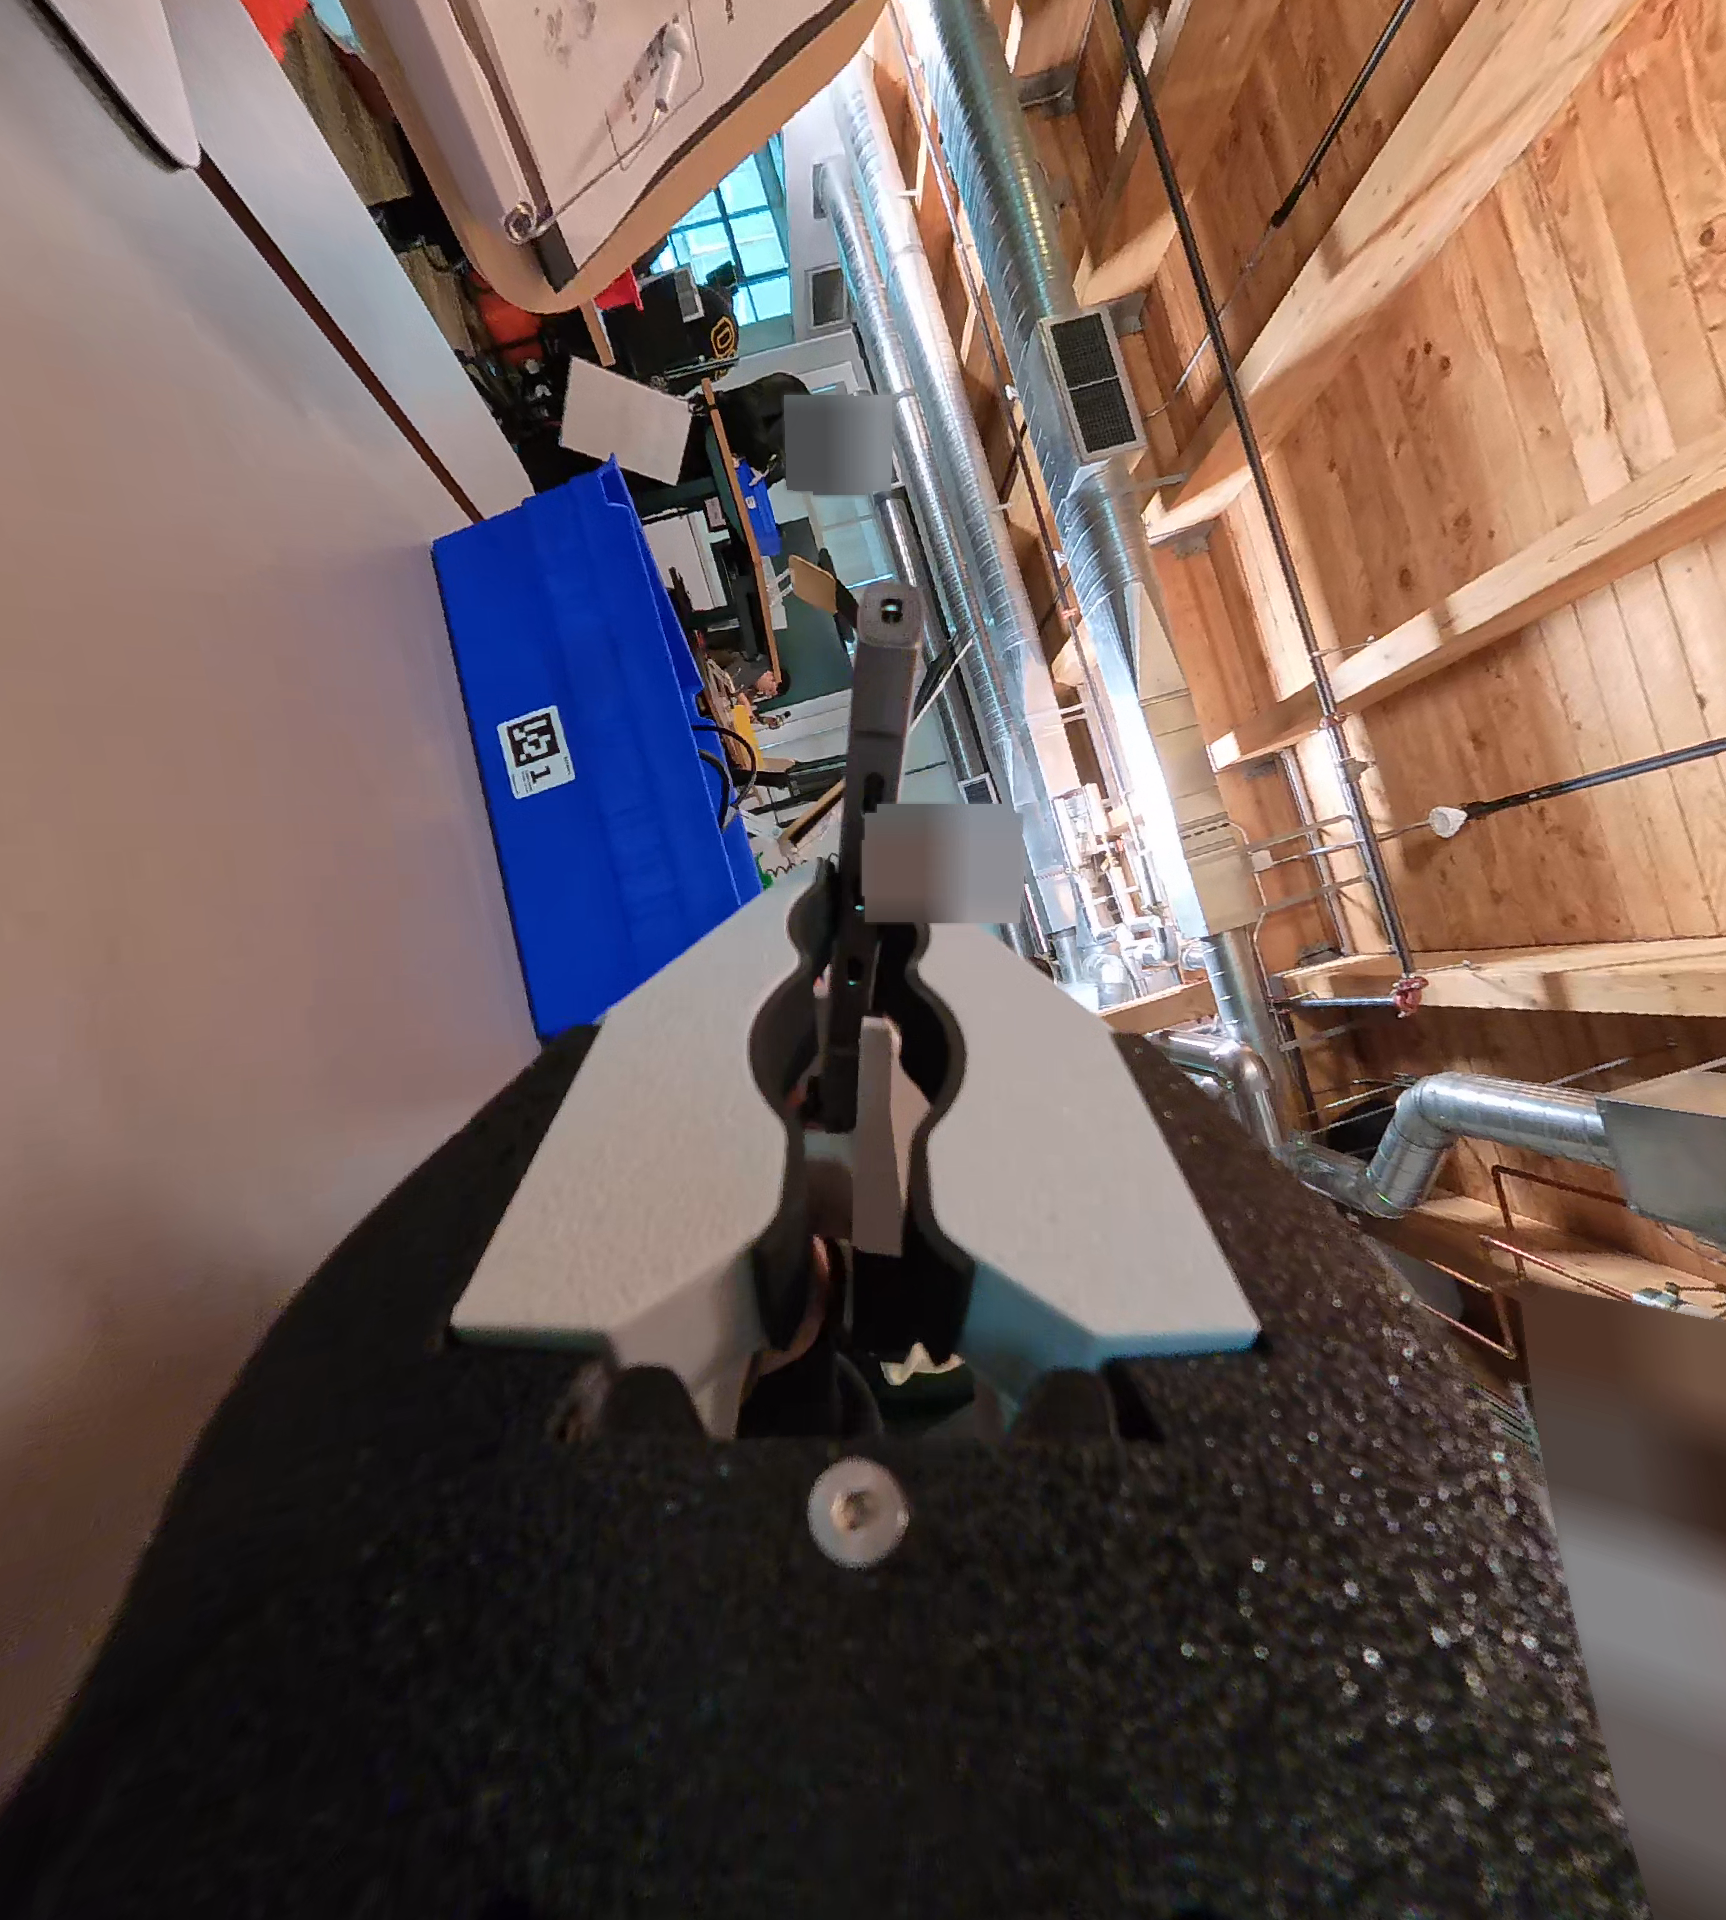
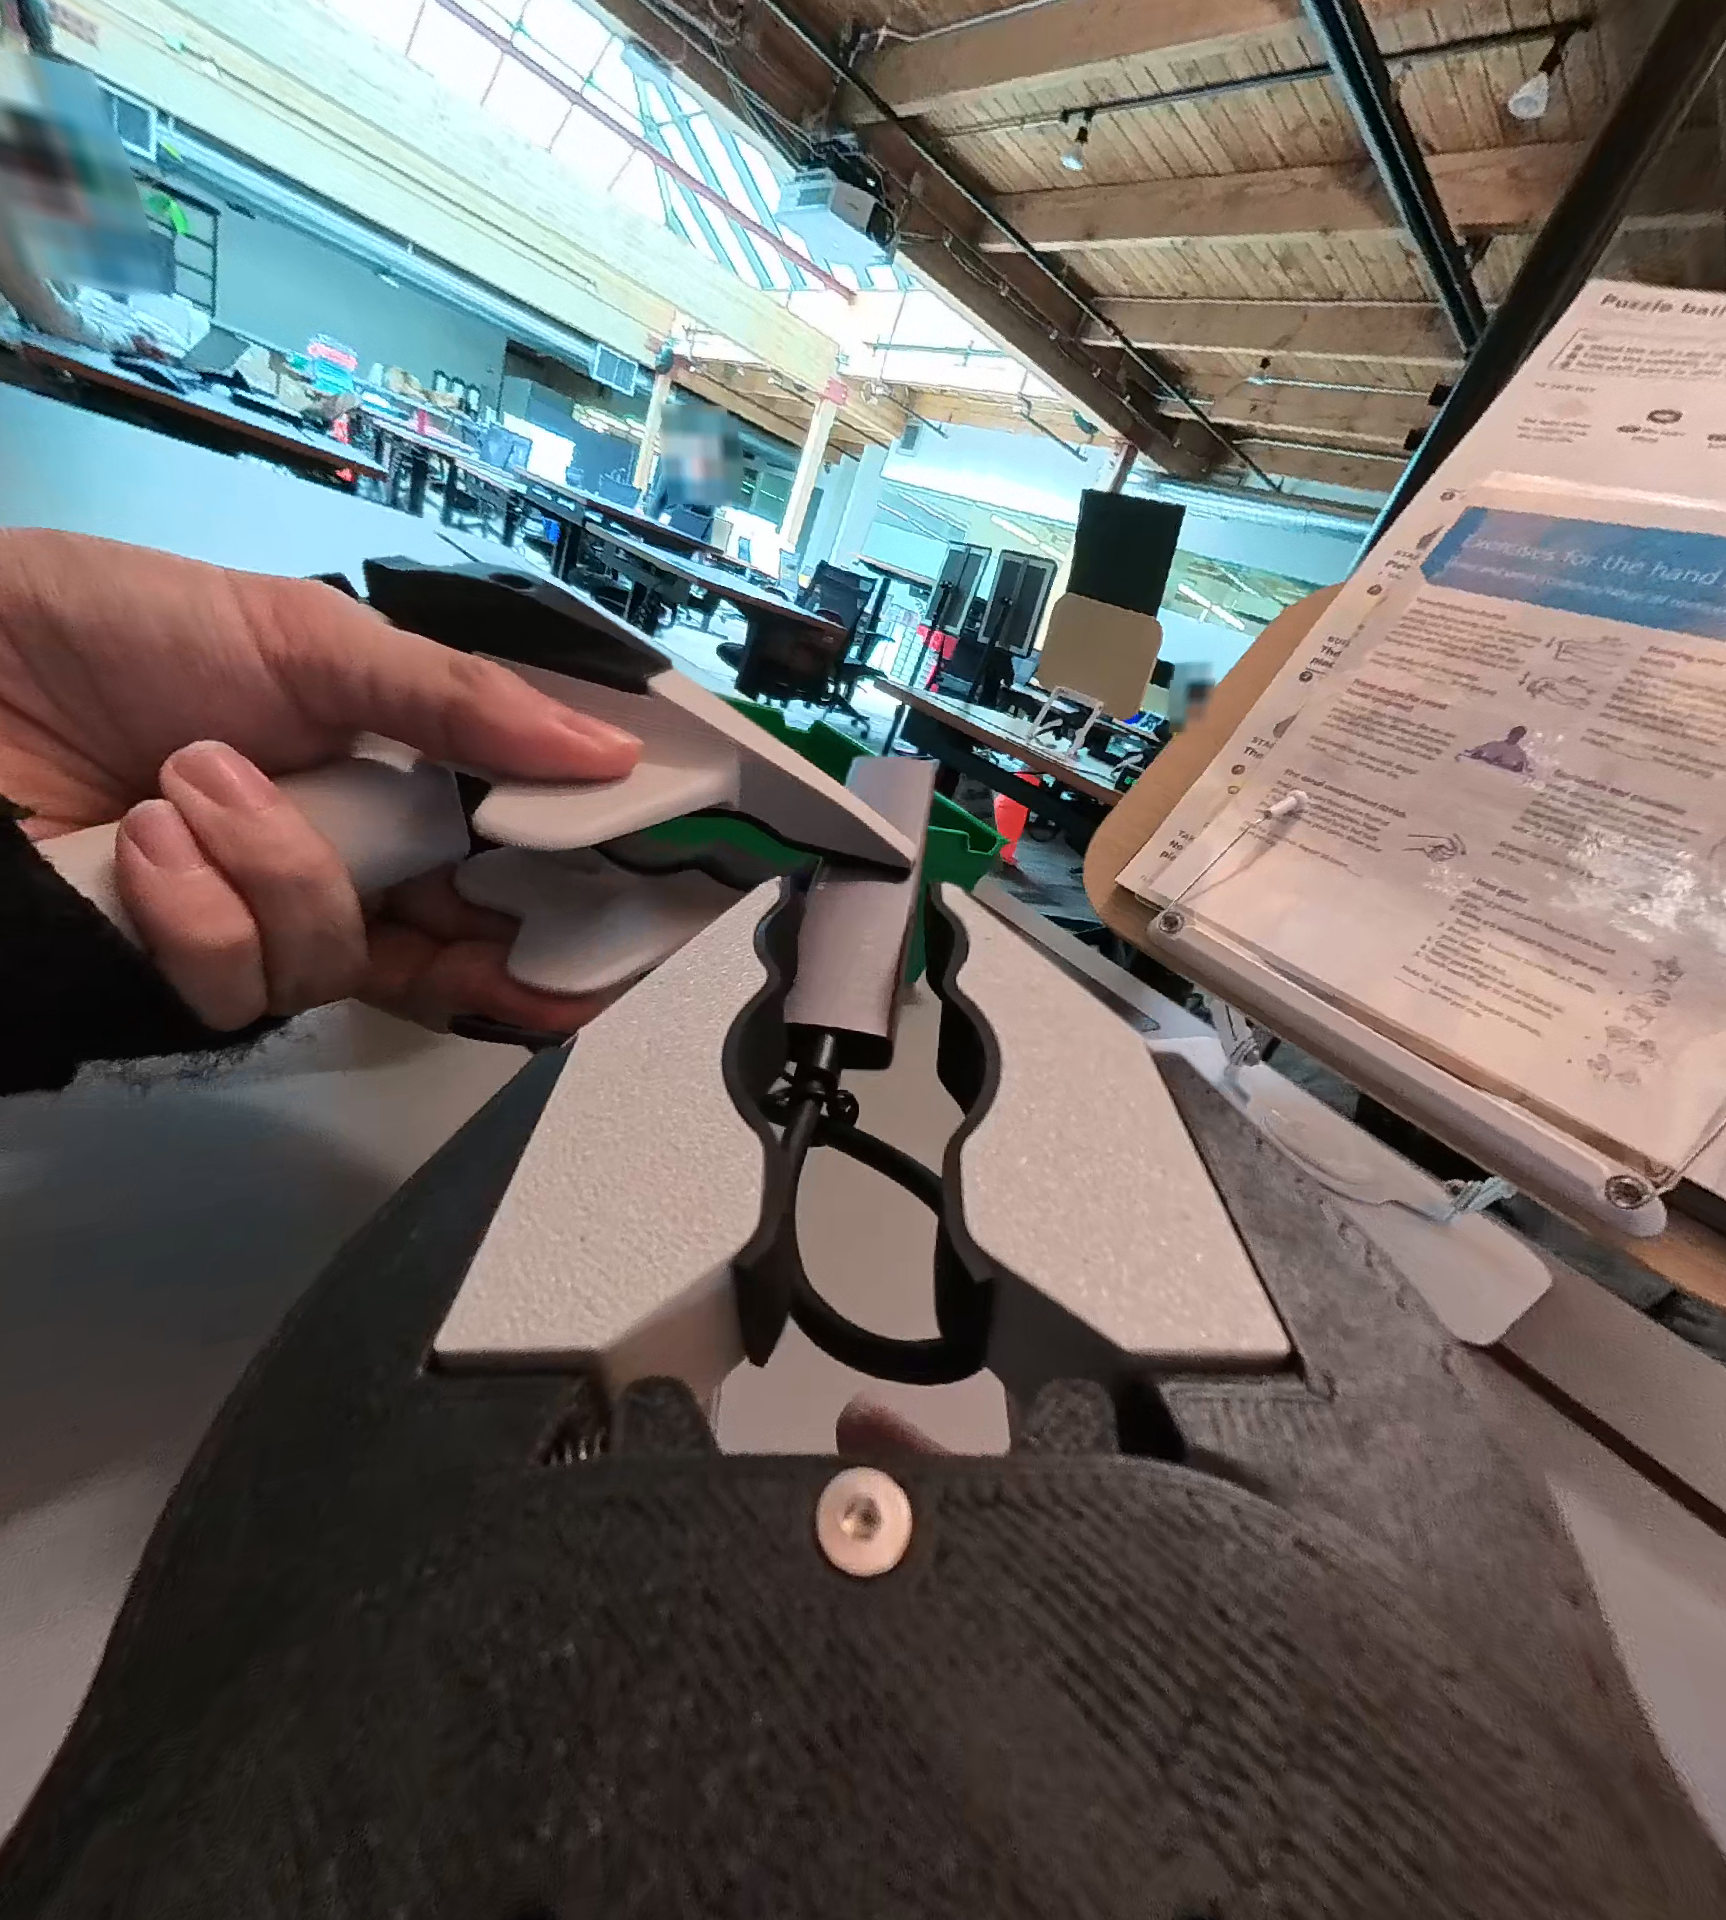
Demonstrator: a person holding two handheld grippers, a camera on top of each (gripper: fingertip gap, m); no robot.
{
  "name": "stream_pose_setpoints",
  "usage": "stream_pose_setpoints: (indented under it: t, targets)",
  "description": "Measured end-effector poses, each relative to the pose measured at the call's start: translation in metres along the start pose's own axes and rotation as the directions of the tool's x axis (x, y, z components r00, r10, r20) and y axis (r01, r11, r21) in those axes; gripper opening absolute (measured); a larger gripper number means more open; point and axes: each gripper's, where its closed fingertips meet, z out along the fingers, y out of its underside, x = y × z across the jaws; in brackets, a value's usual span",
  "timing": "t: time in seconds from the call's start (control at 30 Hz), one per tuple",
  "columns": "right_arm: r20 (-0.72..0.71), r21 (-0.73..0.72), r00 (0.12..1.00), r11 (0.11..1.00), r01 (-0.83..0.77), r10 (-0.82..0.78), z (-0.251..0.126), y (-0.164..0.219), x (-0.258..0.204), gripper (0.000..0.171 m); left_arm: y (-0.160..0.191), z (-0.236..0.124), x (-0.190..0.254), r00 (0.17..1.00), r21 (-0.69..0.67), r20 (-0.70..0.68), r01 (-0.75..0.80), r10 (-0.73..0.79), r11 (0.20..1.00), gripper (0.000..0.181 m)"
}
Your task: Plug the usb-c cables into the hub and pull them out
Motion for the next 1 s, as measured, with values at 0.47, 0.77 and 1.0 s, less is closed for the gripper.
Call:
stream_pose_setpoints:
  t: [0.47,0.77,1.0]
  targets:
    - [0.047,-0.043,0.991,0.991,-0.124,0.126,0.003,0.007,-0.004,0.03,-0.004,0.001,-0.003,1.0,0.017,0.024,0.002,-0.002,1.0,0.006]
    - [-0.027,-0.045,0.998,0.997,-0.062,0.061,0.005,0.008,0.001,0.032,-0.005,0.0,0.002,1.0,0.031,0.02,-0.014,0.013,0.999,0.006]
    - [-0.027,-0.077,0.999,0.997,-0.031,0.029,0.006,0.014,0.0,0.025,-0.001,0.004,-0.001,1.0,0.035,0.021,-0.004,0.003,0.999,0.006]
